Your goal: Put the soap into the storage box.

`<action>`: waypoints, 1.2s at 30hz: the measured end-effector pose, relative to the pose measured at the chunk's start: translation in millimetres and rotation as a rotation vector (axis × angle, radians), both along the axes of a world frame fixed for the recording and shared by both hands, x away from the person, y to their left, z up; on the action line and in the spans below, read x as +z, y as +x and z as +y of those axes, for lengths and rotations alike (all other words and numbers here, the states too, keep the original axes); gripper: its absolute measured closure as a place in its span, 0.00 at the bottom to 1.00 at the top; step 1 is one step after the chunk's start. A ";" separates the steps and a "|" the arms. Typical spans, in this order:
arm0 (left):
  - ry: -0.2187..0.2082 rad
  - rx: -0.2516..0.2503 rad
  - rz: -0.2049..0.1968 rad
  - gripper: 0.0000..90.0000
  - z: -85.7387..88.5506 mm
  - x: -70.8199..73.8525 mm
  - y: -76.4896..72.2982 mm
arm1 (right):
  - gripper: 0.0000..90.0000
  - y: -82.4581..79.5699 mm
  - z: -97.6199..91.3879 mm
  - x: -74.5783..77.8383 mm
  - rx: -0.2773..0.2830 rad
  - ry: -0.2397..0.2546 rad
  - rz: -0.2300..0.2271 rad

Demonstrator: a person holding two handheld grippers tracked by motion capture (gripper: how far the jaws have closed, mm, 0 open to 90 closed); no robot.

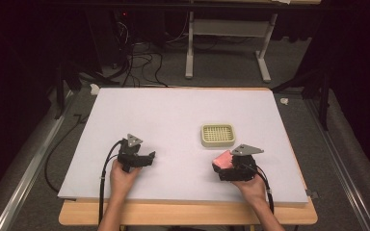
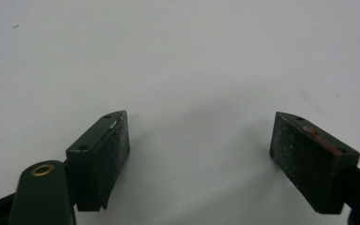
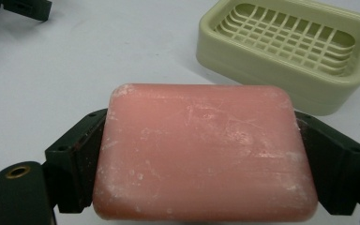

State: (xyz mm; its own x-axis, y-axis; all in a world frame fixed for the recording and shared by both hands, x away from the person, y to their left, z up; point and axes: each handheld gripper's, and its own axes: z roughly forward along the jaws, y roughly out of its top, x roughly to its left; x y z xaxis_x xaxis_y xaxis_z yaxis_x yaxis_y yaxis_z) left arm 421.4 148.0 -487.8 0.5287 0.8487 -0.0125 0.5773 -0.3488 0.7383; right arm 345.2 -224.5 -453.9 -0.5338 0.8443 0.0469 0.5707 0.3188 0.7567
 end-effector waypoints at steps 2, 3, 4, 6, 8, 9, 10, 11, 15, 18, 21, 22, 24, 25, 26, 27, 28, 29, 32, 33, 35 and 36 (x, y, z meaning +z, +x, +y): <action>0.000 0.000 0.000 0.23 0.0 0.0 0.0 | 0.15 0.3 -2.2 1.5 -0.007 0.007 0.004; 0.000 0.000 0.000 0.23 0.0 0.0 0.0 | 0.15 0.5 -3.4 2.2 -0.004 0.005 0.001; 0.000 0.000 -0.001 0.23 0.0 0.0 0.0 | 0.15 0.5 -4.2 3.2 -0.008 0.009 0.000; 0.000 0.000 -0.001 0.23 0.0 0.0 0.0 | 0.15 1.0 -6.6 5.2 -0.010 0.015 -0.004; 0.000 0.000 0.000 0.23 0.0 0.0 0.0 | 0.15 1.7 -8.7 6.9 -0.013 0.024 -0.009; 0.000 0.000 0.000 0.23 0.0 0.0 0.0 | 0.15 1.7 -8.7 6.9 -0.013 0.024 -0.009; 0.000 0.000 0.000 0.23 0.0 0.0 0.0 | 0.15 2.6 -10.7 8.7 -0.013 0.033 -0.011; 0.000 0.000 0.000 0.23 0.1 0.0 0.1 | 0.15 2.9 -11.1 9.3 -0.015 0.036 -0.010; 0.000 0.000 0.002 0.23 0.1 0.1 0.1 | 0.15 4.9 -13.1 12.4 -0.022 0.041 -0.005; 0.000 -0.001 0.000 0.23 0.1 0.0 0.1 | 0.15 6.0 -14.2 13.8 -0.023 0.044 -0.006; 0.000 0.000 0.000 0.23 0.0 0.0 0.1 | 0.15 9.0 -16.0 16.7 -0.024 0.053 -0.009; 0.000 0.000 0.000 0.23 0.0 0.0 0.1 | 0.15 9.0 -16.0 16.7 -0.024 0.053 -0.009; 0.000 0.000 -0.001 0.23 -0.1 0.0 0.0 | 0.15 12.3 -16.1 19.4 -0.023 0.061 -0.010; 0.001 0.000 -0.001 0.23 0.0 0.0 0.0 | 0.15 13.2 -15.8 20.4 -0.026 0.066 -0.011; 0.001 0.001 -0.001 0.23 -0.1 0.0 -0.1 | 0.15 14.5 -16.0 21.2 -0.023 0.071 -0.011; 0.001 0.001 -0.001 0.23 -0.1 0.0 0.0 | 0.15 15.6 -15.7 22.1 -0.024 0.070 -0.012; 0.001 0.002 -0.001 0.23 -0.1 0.0 0.0 | 0.15 16.7 -15.3 22.8 -0.024 0.069 -0.013; 0.001 0.001 -0.001 0.23 -0.1 0.0 0.0 | 0.15 17.8 -15.1 23.2 -0.025 0.069 -0.014; 0.001 0.002 -0.001 0.23 -0.1 0.0 0.0 | 0.15 20.9 -14.0 25.3 -0.027 0.068 -0.008; 0.001 0.002 0.000 0.23 0.0 0.0 0.0 | 0.15 22.0 -14.1 25.5 -0.024 0.067 -0.015; 0.001 0.002 0.000 0.23 -0.1 0.0 0.0 | 0.15 23.9 -14.2 26.7 -0.025 0.065 -0.012; 0.001 0.002 0.000 0.23 0.0 0.0 0.0 | 0.15 24.7 -14.2 27.0 -0.029 0.070 -0.014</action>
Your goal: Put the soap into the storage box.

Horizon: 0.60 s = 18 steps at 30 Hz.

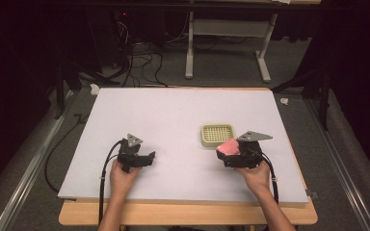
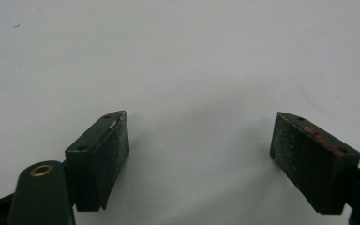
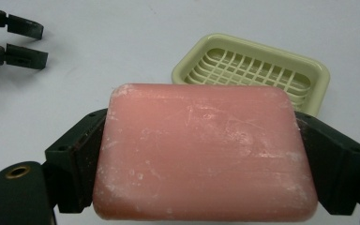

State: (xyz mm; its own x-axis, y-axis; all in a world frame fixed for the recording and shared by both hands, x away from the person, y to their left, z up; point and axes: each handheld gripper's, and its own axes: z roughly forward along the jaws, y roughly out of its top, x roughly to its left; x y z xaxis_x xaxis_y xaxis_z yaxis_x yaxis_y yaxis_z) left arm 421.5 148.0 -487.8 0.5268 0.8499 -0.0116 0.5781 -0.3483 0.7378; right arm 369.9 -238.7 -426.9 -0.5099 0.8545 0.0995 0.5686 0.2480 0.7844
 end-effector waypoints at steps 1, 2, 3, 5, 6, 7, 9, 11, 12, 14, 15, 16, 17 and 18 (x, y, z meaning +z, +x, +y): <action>0.000 0.000 0.000 0.23 0.0 0.0 0.0 | 0.15 1.0 -0.6 0.2 0.001 0.002 0.001; 0.000 0.000 0.000 0.23 0.0 0.0 0.0 | 0.15 1.9 -1.0 0.5 -0.002 0.001 0.002; 0.000 0.000 0.000 0.23 0.0 0.0 0.0 | 0.15 2.7 -1.1 1.0 -0.007 0.002 0.005; 0.000 0.001 0.000 0.22 0.0 0.0 0.0 | 0.15 4.8 -2.1 1.8 -0.011 0.005 0.006; 0.001 0.001 0.000 0.22 0.0 0.0 0.0 | 0.15 5.7 -2.4 2.2 -0.011 0.005 0.006; 0.000 0.001 0.000 0.22 0.0 0.0 0.0 | 0.15 6.9 -2.7 2.8 -0.012 0.006 0.006; 0.001 0.001 0.000 0.22 -0.1 0.0 0.0 | 0.15 10.0 -3.1 4.1 -0.017 0.007 0.008; 0.000 0.001 0.000 0.22 0.0 0.0 0.0 | 0.15 13.1 -3.2 5.1 -0.020 0.008 0.011; 0.000 0.001 0.000 0.22 0.0 0.0 0.0 | 0.15 15.1 -3.2 5.7 -0.026 0.014 0.012; -0.002 0.004 -0.001 0.22 -0.3 -0.1 0.0 | 0.15 18.9 -3.6 6.0 -0.030 0.015 0.017; -0.002 0.003 -0.001 0.22 -0.2 -0.2 0.0 | 0.15 20.1 -3.4 6.1 -0.034 0.014 0.019; -0.003 0.004 -0.001 0.22 -0.3 -0.2 0.0 | 0.15 22.4 -3.4 6.3 -0.037 0.015 0.023; -0.003 0.004 -0.001 0.22 -0.3 -0.2 0.0 | 0.15 23.7 -3.5 6.3 -0.039 0.017 0.024; 0.001 0.001 0.000 0.22 0.0 0.0 0.0 | 0.15 25.6 -3.5 6.3 -0.038 0.017 0.022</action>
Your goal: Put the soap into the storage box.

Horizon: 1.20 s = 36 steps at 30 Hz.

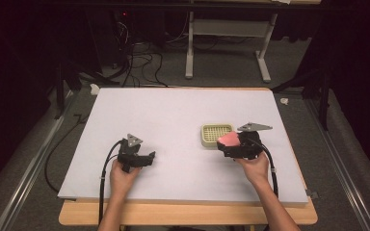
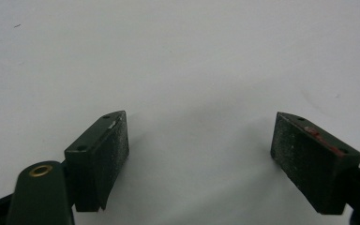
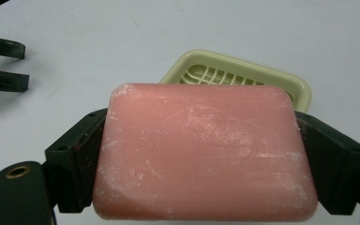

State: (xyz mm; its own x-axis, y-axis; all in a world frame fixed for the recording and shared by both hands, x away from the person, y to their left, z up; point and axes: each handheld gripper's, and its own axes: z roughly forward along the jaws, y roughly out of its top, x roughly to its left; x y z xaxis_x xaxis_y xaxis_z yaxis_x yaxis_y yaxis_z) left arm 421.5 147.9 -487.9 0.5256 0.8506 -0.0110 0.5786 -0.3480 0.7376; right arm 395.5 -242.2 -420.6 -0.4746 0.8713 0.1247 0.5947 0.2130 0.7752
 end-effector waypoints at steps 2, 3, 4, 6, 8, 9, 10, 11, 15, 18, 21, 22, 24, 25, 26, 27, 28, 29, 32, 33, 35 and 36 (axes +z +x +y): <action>0.000 0.000 0.000 0.22 0.0 0.0 0.0 | 0.15 3.5 0.4 0.3 -0.002 -0.004 0.004; 0.000 0.000 0.000 0.22 0.0 0.0 0.0 | 0.15 3.5 0.4 0.3 -0.002 -0.004 0.004; 0.000 0.000 0.000 0.22 0.0 0.0 0.1 | 0.15 6.4 1.8 0.5 -0.009 -0.006 0.007; 0.000 0.000 0.000 0.22 0.0 0.0 0.0 | 0.15 9.8 2.8 0.7 -0.007 -0.006 0.014; -0.001 0.000 0.000 0.22 0.0 0.0 0.1 | 0.15 12.3 4.3 1.1 -0.008 -0.013 0.018; -0.001 0.000 0.000 0.22 0.0 0.0 0.1 | 0.15 13.9 5.2 1.3 -0.009 -0.016 0.018; 0.000 0.000 0.000 0.22 0.1 0.0 0.1 | 0.15 15.8 6.4 1.7 -0.010 -0.017 0.019; 0.000 0.000 0.001 0.22 0.1 0.1 0.1 | 0.15 17.1 6.9 2.0 -0.008 -0.018 0.020; -0.002 0.002 0.000 0.22 -0.1 0.0 0.1 | 0.15 23.2 9.5 2.9 -0.013 -0.015 0.023; -0.001 0.000 0.000 0.22 0.1 0.0 0.1 | 0.15 28.0 10.6 2.5 -0.016 -0.023 0.030; -0.001 0.000 0.000 0.22 0.1 0.0 0.1 | 0.15 32.5 12.4 1.7 -0.018 -0.026 0.039; -0.001 0.000 0.000 0.22 0.1 0.0 0.1 | 0.15 32.5 12.4 1.7 -0.018 -0.026 0.039; -0.001 0.000 0.000 0.22 0.1 0.0 0.1 | 0.15 36.8 14.6 0.6 -0.023 -0.035 0.051; -0.001 0.000 0.000 0.22 0.1 0.0 0.1 | 0.15 36.8 14.6 0.6 -0.023 -0.035 0.051; 0.000 0.000 0.001 0.22 0.1 0.1 0.1 | 0.15 40.8 16.4 -0.9 -0.027 -0.038 0.060; 0.001 0.000 0.001 0.22 0.1 0.1 0.1 | 0.15 42.2 17.2 -1.7 -0.029 -0.039 0.062; 0.000 0.000 0.001 0.22 0.1 0.0 0.1 | 0.15 44.3 18.3 -2.9 -0.030 -0.041 0.069; 0.000 0.000 0.001 0.22 0.1 0.0 0.1 | 0.15 44.3 18.3 -2.9 -0.030 -0.041 0.069; 0.000 0.000 0.001 0.22 0.1 0.0 0.1 | 0.15 49.6 20.1 -9.0 -0.039 -0.046 0.092; 0.001 0.000 0.002 0.22 0.1 0.1 0.1 | 0.15 50.5 20.3 -10.5 -0.042 -0.047 0.096; 0.000 0.000 0.001 0.22 0.1 0.0 0.0 | 0.15 51.6 21.2 -12.1 -0.051 -0.060 0.099; 0.000 0.000 0.001 0.22 0.1 0.1 0.0 | 0.15 52.1 21.7 -12.6 -0.054 -0.061 0.103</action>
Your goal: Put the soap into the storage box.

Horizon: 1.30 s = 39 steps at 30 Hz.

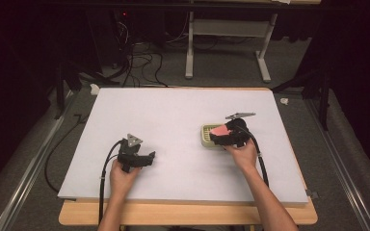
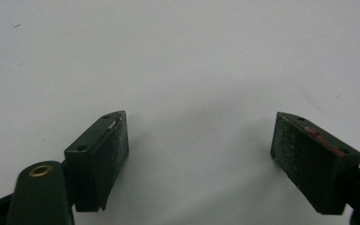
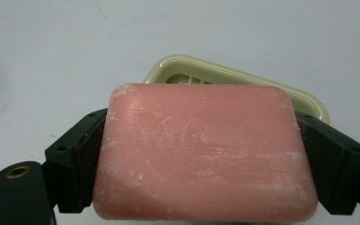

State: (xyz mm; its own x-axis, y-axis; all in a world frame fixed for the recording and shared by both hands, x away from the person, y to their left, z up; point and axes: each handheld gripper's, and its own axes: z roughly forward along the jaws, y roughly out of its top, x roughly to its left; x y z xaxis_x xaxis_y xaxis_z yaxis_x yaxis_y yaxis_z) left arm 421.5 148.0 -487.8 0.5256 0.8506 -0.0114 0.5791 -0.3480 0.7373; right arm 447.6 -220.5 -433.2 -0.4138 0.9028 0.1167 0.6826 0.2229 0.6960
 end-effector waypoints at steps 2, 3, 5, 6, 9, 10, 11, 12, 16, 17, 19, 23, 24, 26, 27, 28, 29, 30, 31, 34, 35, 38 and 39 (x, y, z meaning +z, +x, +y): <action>0.000 0.000 0.000 0.22 0.0 0.0 0.0 | 0.15 1.7 1.0 -1.2 -0.005 0.001 0.002; 0.000 0.000 0.000 0.22 0.0 0.0 0.0 | 0.15 2.2 1.2 -1.5 -0.006 -0.004 0.005; 0.000 0.000 -0.001 0.22 0.0 0.0 0.0 | 0.15 3.9 2.1 -3.5 -0.011 -0.001 0.011; 0.000 0.000 0.000 0.22 0.0 0.0 0.0 | 0.15 5.0 2.7 -4.7 -0.013 -0.004 0.018; 0.001 0.000 0.000 0.22 0.0 0.0 0.0 | 0.15 7.5 3.4 -7.5 -0.017 -0.010 0.027; 0.000 0.001 -0.001 0.22 0.0 0.0 0.0 | 0.15 7.9 3.9 -8.1 -0.022 -0.006 0.036; 0.000 0.001 -0.001 0.22 0.0 0.0 0.0 | 0.15 7.9 3.9 -8.1 -0.022 -0.006 0.036; 0.001 0.000 0.000 0.22 0.0 0.0 0.0 | 0.15 9.1 4.6 -9.4 -0.024 -0.008 0.042; -0.001 0.001 -0.001 0.22 -0.1 -0.1 0.0 | 0.15 11.3 5.8 -12.1 -0.026 -0.005 0.054; -0.001 0.001 -0.001 0.22 -0.1 -0.1 0.0 | 0.15 11.7 6.2 -12.5 -0.028 -0.006 0.059; 0.001 0.001 -0.001 0.22 0.0 0.0 0.0 | 0.15 12.5 6.6 -13.6 -0.027 -0.007 0.063; 0.001 0.002 0.000 0.22 0.0 0.0 0.0 | 0.15 15.1 6.8 -16.7 -0.034 -0.002 0.062; 0.001 0.002 -0.001 0.22 0.0 -0.1 0.0 | 0.15 15.6 7.1 -17.1 -0.043 -0.006 0.061; 0.001 0.002 0.000 0.22 0.0 -0.1 0.0 | 0.15 16.1 7.6 -18.0 -0.058 -0.025 0.055; 0.001 0.002 0.000 0.22 0.0 -0.1 0.0 | 0.15 16.1 7.6 -18.0 -0.058 -0.025 0.055; 0.001 0.002 0.000 0.22 0.0 -0.1 0.0 | 0.15 16.5 6.6 -18.1 -0.062 -0.016 0.058; 0.001 0.002 0.000 0.22 0.0 -0.1 0.0 | 0.15 16.5 6.6 -18.2 -0.064 -0.018 0.056; 0.001 0.002 0.000 0.22 0.0 -0.1 0.0 | 0.15 16.7 6.4 -18.3 -0.066 -0.018 0.056; 0.001 0.002 0.000 0.22 0.0 -0.1 0.0 | 0.15 16.7 6.4 -18.3 -0.066 -0.018 0.056; 0.001 0.002 0.000 0.22 0.0 -0.1 0.0 | 0.15 16.8 6.2 -18.8 -0.073 -0.017 0.048; 0.001 0.002 0.000 0.22 0.0 -0.1 0.0 | 0.15 16.9 6.5 -18.9 -0.074 -0.018 0.046; 0.001 0.002 0.000 0.22 0.0 -0.1 0.0 | 0.15 17.1 6.6 -19.0 -0.076 -0.019 0.043; 0.002 0.003 0.001 0.22 0.0 0.0 0.0 | 0.15 17.1 6.6 -19.0 -0.077 -0.018 0.043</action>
